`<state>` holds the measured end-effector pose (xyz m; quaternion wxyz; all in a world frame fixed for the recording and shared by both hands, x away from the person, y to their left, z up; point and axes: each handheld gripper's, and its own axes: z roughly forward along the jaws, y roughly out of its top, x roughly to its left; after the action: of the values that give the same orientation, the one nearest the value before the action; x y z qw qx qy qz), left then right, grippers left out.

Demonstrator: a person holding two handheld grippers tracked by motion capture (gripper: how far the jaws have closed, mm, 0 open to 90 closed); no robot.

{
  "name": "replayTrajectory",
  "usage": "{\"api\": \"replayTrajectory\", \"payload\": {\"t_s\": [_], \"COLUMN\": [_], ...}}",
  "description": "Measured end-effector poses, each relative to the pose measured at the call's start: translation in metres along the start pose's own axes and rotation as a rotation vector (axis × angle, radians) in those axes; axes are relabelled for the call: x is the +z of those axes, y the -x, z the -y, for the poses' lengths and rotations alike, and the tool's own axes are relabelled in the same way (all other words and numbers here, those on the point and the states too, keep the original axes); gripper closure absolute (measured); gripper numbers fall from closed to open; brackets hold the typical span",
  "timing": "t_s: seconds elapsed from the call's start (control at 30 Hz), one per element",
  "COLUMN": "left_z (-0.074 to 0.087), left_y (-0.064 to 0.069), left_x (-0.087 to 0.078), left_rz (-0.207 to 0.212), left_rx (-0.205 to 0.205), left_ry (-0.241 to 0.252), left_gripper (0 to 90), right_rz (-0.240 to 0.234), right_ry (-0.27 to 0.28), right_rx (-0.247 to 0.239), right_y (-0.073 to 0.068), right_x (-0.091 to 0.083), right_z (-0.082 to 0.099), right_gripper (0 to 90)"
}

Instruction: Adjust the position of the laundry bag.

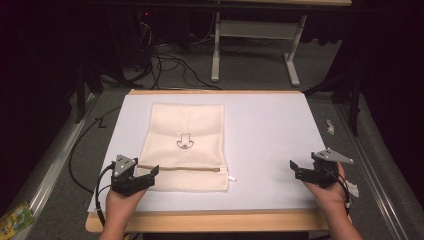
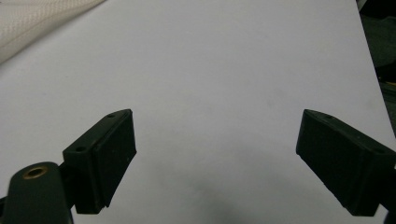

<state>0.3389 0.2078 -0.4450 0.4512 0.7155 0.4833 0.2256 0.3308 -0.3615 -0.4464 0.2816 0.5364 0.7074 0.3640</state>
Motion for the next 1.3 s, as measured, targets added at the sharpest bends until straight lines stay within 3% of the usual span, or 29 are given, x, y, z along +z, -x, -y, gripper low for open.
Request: {"api": "replayTrajectory", "payload": {"t_s": [0.1,0.23,0.4,0.47,0.5,0.53,0.6,0.67,0.73,0.8,0.83,0.87,1.03,1.2,1.3], "left_z": [0.001,0.001,0.001,0.001,0.001,0.001,0.0,0.0,0.001,0.001,0.003,0.003,0.005,0.005,0.005], "left_y": [-0.008,-0.015,-0.016,-0.016,-0.019,-0.019,-0.02,-0.021,-0.024,-0.026,-0.03,-0.031,-0.036,-0.035,-0.034], "left_x": [0.002,0.004,0.007,0.007,0.009,0.009,0.013,0.015,0.017,0.017,0.018,0.017,0.014,0.014,0.014], "left_rz": [0.018,0.006,-0.036,-0.036,-0.029,-0.029,-0.039,-0.053,-0.057,-0.054,-0.053,-0.051,-0.048,-0.036,-0.027], "left_rx": [-0.039,-0.067,-0.021,-0.038,-0.083,-0.083,-0.062,-0.024,-0.02,-0.034,-0.059,-0.066,-0.098,-0.102,-0.103], "left_ry": [0.009,0.024,0.014,0.016,0.009,0.009,-0.023,-0.045,-0.055,-0.056,-0.051,-0.054,-0.046,-0.04,-0.038], "left_gripper": [23.6,25.3,28.2,28.4,28.4,28.4,28.9,29.0,29.1,29.8,29.8,30.1,30.9,29.0,28.9], "right_rz": [-0.009,-0.018,-0.046,-0.064,-0.108,-0.108,-0.117,-0.13,-0.147,-0.159,-0.147,-0.167,-0.221,-0.272,-0.27], "right_ry": [0.013,0.02,0.002,0.007,0.022,0.022,0.015,-0.008,-0.034,-0.046,-0.052,-0.061,-0.083,-0.079,-0.098], "right_rx": [0.006,0.005,-0.03,-0.023,-0.018,-0.018,-0.068,-0.089,-0.085,-0.089,-0.094,-0.079,-0.086,-0.096,-0.121], "right_y": [0.002,0.001,-0.015,-0.02,-0.03,-0.03,-0.048,-0.059,-0.07,-0.077,-0.084,-0.095,-0.135,-0.166,-0.18], "right_x": [-0.002,-0.003,0.003,0.004,0.007,0.007,0.019,0.032,0.048,0.057,0.066,0.082,0.118,0.136,0.147], "right_z": [0.001,0.002,0.002,0.0,-0.006,-0.006,-0.017,-0.022,-0.028,-0.031,-0.034,-0.04,-0.058,-0.074,-0.084], "right_gripper": [12.4,13.1,15.2,15.8,18.7,18.7,23.6,25.7,27.2,27.3,27.8,28.0,29.7,33.7,36.0]}}
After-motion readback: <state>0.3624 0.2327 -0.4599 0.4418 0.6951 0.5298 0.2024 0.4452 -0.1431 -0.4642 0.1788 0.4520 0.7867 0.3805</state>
